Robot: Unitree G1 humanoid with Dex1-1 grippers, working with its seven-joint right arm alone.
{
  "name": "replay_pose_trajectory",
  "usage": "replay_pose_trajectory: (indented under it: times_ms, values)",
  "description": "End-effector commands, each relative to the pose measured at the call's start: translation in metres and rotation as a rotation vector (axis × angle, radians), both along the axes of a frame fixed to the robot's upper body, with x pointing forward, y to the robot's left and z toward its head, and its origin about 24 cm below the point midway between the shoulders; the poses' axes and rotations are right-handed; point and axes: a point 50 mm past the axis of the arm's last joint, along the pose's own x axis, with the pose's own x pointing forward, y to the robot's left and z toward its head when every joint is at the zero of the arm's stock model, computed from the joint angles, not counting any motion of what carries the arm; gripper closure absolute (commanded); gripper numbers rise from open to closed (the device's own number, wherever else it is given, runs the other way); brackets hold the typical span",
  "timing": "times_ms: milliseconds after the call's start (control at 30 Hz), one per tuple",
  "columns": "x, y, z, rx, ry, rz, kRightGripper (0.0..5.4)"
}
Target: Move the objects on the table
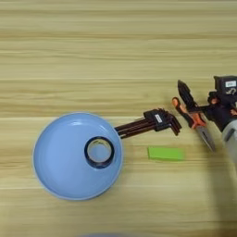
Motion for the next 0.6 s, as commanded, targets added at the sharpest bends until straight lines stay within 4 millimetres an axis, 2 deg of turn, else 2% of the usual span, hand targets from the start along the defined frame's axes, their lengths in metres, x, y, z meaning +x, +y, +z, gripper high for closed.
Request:
replay_pose_trajectory:
  times_ms: [33, 200, 600]
  values:
    - [0.005, -0.009, 0.021, -0.061, -0.069, -0.012, 0.01]
    - [0.002, -0.017, 0.014, -0.053, -0.003, -0.011, 0.01]
    - [-0.006, -0.023, -0.02, -0.11, 0.242, 0.013, 0.01]
